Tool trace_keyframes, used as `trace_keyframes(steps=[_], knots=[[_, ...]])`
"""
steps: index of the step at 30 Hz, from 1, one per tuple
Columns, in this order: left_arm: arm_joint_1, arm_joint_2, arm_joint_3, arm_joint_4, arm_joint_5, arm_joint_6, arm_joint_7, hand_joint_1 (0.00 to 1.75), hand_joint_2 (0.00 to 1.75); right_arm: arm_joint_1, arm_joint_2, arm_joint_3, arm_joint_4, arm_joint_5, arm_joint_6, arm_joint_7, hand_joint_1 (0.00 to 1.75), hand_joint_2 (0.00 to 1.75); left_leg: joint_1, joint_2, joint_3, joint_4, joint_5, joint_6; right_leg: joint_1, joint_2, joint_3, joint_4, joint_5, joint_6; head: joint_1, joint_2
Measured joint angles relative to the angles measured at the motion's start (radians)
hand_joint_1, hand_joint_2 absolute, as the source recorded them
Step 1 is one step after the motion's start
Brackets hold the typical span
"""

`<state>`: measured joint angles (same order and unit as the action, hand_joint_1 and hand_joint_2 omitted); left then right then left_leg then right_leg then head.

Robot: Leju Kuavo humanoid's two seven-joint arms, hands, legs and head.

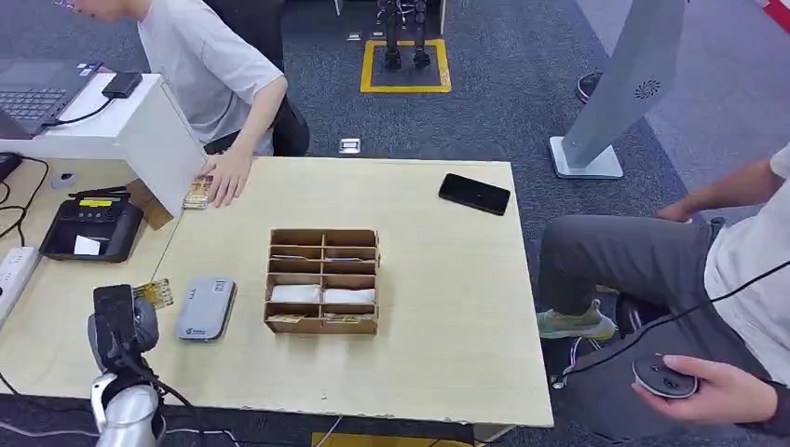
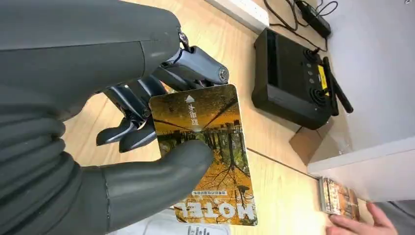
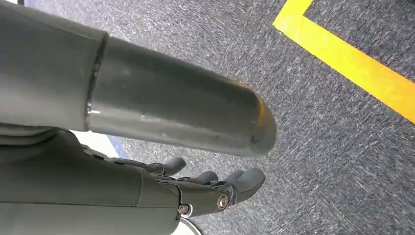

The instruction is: Pass the card to the sensor for recognition and then transmit it.

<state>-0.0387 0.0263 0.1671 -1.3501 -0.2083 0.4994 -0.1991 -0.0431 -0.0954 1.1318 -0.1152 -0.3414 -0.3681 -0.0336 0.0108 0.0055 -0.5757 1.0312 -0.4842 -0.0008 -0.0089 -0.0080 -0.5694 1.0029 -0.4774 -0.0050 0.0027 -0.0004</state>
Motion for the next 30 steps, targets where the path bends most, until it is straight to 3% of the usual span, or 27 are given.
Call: trace_keyframes(steps=[7,20,30], knots=[[-0.001,-0.004,0.000,0.020,-0.006,-0.001,0.000,1.75,1.75,-0.001,0.000,0.002,0.000,0.000,0.000,0.000,0.00,0.00,0.000,0.000,0.000,0.000,0.000,0.000,0.000,0.000,0.000,0.000,0.000,0.000,0.000,0.000],[0.020,-0.028,-0.013,0.024,-0.019,-0.070,0.021,1.75,1.75,0.000,0.001,0.002,0.000,-0.004,-0.003,-0.008,0.00,0.00,0.000,0.000,0.000,0.000,0.000,0.000,0.000,0.000,0.000,0.000,0.000,0.000,0.000,0.000],[0.018,-0.045,-0.032,0.043,-0.058,-0.052,0.027,1.75,1.75,-0.001,0.003,0.008,0.000,-0.003,-0.003,-0.004,0.00,0.00,0.000,0.000,0.000,0.000,0.000,0.000,0.000,0.000,0.000,0.000,0.000,0.000,0.000,0.000]])
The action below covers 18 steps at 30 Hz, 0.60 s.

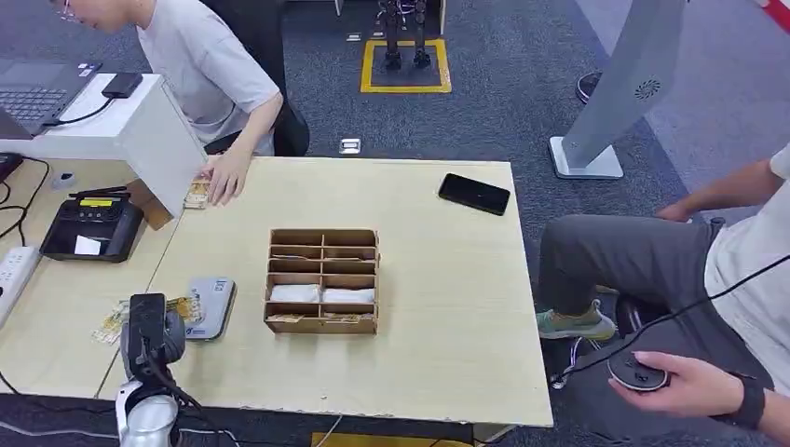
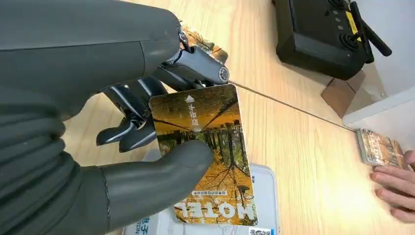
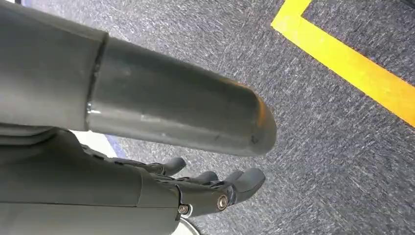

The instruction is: Pass the card to the sensor for recognition and then transmit it.

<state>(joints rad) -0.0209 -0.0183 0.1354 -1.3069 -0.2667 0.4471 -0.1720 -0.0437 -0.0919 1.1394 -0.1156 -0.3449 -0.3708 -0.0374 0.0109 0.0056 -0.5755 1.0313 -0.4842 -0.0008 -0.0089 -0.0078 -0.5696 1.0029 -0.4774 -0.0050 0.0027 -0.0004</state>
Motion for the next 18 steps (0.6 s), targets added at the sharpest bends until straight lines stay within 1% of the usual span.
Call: trace_keyframes(steps=[18], knots=[[-0.010,-0.003,-0.008,0.040,-0.037,0.029,0.003,1.75,1.75,-0.001,0.001,0.021,0.000,0.001,0.000,-0.005,0.00,0.00,0.000,0.000,0.000,0.000,0.000,0.000,0.000,0.000,0.000,0.000,0.000,0.000,0.000,0.000]])
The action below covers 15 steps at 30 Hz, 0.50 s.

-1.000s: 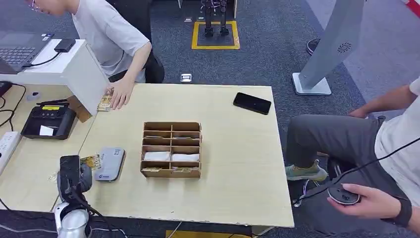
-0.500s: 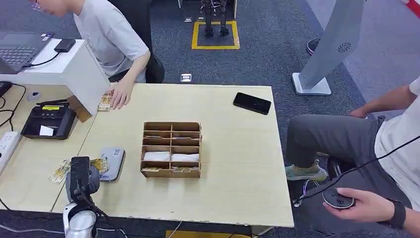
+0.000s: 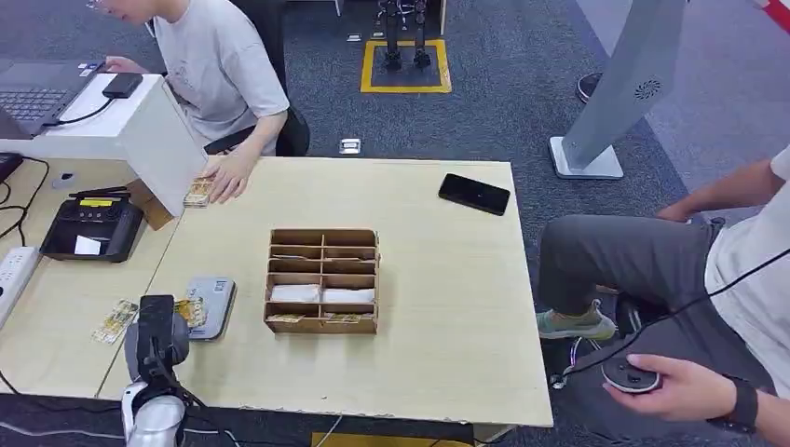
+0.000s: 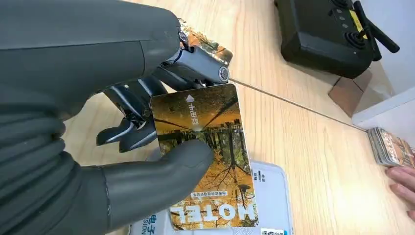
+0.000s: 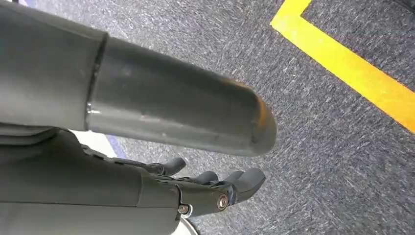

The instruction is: Pass the card to the sensor for recognition and then transmit it.

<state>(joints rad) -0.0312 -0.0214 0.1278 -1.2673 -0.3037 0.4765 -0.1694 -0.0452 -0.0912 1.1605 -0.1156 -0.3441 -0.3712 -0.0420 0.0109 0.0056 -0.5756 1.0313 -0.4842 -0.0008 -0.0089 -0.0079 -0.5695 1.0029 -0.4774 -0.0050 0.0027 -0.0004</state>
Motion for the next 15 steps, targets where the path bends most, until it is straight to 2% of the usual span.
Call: trace_keyframes(steps=[7,15], knots=[[-0.008,0.000,0.000,0.012,-0.025,0.008,0.000,1.75,1.75,0.000,0.000,0.005,0.000,0.000,-0.001,-0.003,0.00,0.00,0.000,0.000,0.000,0.000,0.000,0.000,0.000,0.000,0.000,0.000,0.000,0.000,0.000,0.000],[-0.012,0.002,0.000,0.025,-0.110,0.027,0.021,1.75,1.75,-0.002,0.000,0.020,0.000,0.003,-0.001,-0.006,0.00,0.00,0.000,0.000,0.000,0.000,0.000,0.000,0.000,0.000,0.000,0.000,0.000,0.000,0.000,0.000]])
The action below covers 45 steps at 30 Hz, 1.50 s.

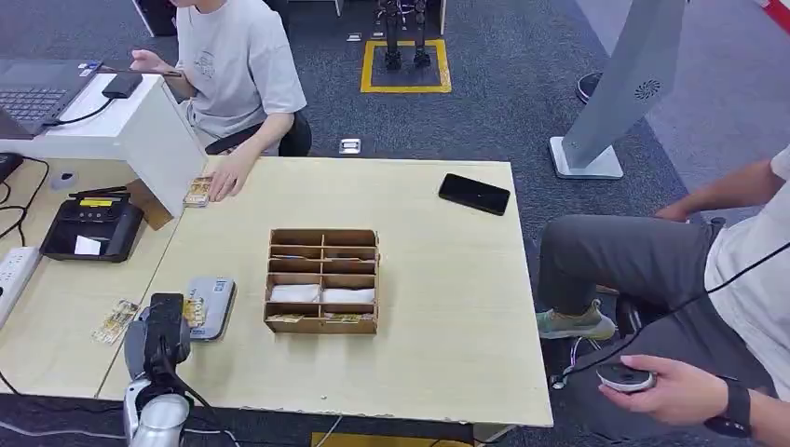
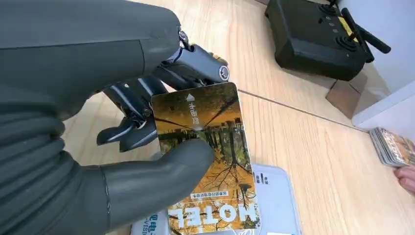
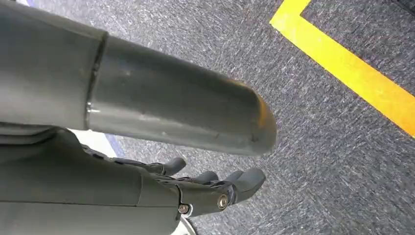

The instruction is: Pass the card to the sensor for recognition and then transmit it.

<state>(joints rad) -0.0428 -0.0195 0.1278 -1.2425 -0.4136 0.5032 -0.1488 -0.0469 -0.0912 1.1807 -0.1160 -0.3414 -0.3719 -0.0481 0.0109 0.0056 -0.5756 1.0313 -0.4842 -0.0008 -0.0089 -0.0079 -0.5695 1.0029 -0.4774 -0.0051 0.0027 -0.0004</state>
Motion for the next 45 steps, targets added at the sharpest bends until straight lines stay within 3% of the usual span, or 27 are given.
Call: trace_keyframes(steps=[15,45], knots=[[-0.007,0.000,0.000,0.030,-0.270,0.079,0.048,1.75,1.75,-0.006,0.000,0.026,-0.003,0.002,-0.013,0.004,0.00,0.00,0.000,0.000,0.000,0.000,0.000,0.000,0.000,0.000,0.000,0.000,0.000,0.000,0.000,0.000],[-0.009,-0.002,0.000,0.051,-0.291,0.056,0.057,1.75,1.75,-0.006,0.002,0.028,-0.004,0.000,-0.013,0.004,0.00,0.00,0.000,0.000,0.000,0.000,0.000,0.000,0.000,0.000,0.000,0.000,0.000,0.000,0.000,0.000]])
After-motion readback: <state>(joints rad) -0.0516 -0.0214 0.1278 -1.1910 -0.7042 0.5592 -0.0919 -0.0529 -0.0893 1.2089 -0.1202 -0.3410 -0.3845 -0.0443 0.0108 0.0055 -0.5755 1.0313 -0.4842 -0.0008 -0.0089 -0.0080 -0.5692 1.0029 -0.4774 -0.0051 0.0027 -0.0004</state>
